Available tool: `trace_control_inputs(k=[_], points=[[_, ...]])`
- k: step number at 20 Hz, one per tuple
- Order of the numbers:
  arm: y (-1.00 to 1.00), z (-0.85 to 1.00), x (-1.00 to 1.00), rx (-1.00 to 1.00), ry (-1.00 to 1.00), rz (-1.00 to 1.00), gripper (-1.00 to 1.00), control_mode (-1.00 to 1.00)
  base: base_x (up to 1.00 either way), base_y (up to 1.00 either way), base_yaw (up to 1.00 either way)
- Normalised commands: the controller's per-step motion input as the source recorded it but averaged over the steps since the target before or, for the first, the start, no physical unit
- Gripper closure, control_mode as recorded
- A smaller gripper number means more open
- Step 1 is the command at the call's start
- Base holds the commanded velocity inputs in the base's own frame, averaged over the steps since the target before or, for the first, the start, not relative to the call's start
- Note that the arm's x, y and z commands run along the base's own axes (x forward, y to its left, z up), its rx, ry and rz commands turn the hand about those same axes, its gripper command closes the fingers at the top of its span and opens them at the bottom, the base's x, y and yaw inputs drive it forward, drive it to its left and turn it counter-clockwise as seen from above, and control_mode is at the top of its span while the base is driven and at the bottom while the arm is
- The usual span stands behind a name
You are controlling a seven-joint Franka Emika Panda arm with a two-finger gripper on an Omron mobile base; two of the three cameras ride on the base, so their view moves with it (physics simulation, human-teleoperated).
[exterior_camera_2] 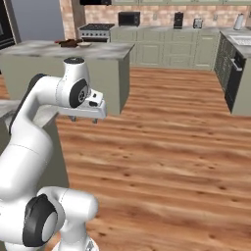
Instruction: Place the two vegetables and bowl onto the tray for setting up a vegetable dip station.
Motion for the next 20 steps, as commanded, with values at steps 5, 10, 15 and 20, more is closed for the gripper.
trace_control_inputs(k=[5, 10, 15, 20], points=[[0.0, 0.0, 0.0, 0.0, 0.0, 0.0, -1.0, 1.0, 0.49, -0.32, 0.0], [0.0, 0.0, 0.0, 0.0, 0.0, 0.0, -1.0, 1.0, 0.49, -0.32, 0.0], [0.0, 0.0, 0.0, 0.0, 0.0, 0.0, -1.0, 1.0, 0.48, -0.32, 0.0], [0.0, 0.0, 0.0, 0.0, 0.0, 0.0, -1.0, 1.0, 0.49, -0.31, 0.0]])
